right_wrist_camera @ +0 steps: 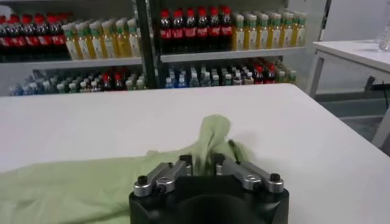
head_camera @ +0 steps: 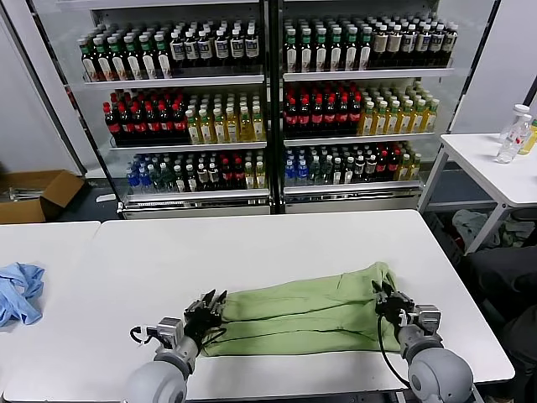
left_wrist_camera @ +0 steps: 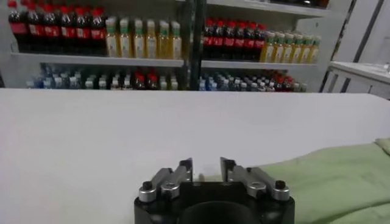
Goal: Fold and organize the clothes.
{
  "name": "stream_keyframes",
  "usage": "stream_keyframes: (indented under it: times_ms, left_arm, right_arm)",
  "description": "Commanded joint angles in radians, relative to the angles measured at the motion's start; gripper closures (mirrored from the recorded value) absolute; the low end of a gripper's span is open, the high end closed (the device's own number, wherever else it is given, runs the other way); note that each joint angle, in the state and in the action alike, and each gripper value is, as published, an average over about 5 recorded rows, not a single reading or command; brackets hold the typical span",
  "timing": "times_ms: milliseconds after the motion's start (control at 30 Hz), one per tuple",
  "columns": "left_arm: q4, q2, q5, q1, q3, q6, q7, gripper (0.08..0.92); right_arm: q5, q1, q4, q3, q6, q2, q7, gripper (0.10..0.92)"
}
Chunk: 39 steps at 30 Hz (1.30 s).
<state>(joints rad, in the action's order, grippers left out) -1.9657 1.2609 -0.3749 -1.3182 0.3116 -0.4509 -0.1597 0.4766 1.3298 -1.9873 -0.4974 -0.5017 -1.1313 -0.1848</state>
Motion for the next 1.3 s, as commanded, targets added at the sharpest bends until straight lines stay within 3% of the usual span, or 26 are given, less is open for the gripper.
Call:
stream_keyframes:
  times_ms: [33,167,400,600,700,1033,1300]
  left_arm:
    - [-0.067,0.092,0.2,-0.141,0.009,0.098,-0.155,0.575]
    - [-0.076,0.162,0.234,-0.195,0.003,0.099,-0.212,0.462]
    - [-0.01,0.234,0.268,-0.191,-0.036,0.101,-0.224,0.264]
    - [0.05,0.253,0.249,-0.167,-0.036,0.107,-0.228,0.182]
    - [0.06,0.255,0.216,-0.168,-0.035,0.11,-0.22,0.215]
    - [0.035,0.237,0.07,-0.164,0.013,0.114,-0.184,0.501]
    - [-0.051,0.085,0.022,-0.16,0.201,0.144,-0.141,0.727]
  right_arm:
    - [-0.059,0.075,-0.078,-0.022,-0.013,-0.002,-0.004,0.586]
    - [-0.084,0.118,-0.103,-0.034,0.002,-0.006,-0.003,0.464]
    - [-0.102,0.142,-0.117,-0.031,0.01,-0.021,-0.003,0.267]
    - [-0.092,0.153,-0.127,-0.041,0.018,-0.014,-0.005,0.204]
    - [-0.085,0.161,-0.13,-0.052,0.022,-0.008,-0.006,0.203]
    - [-0.063,0.161,-0.136,-0.066,0.034,0.005,-0.011,0.203]
    - [-0.042,0.151,-0.14,-0.074,0.038,0.017,-0.016,0.203]
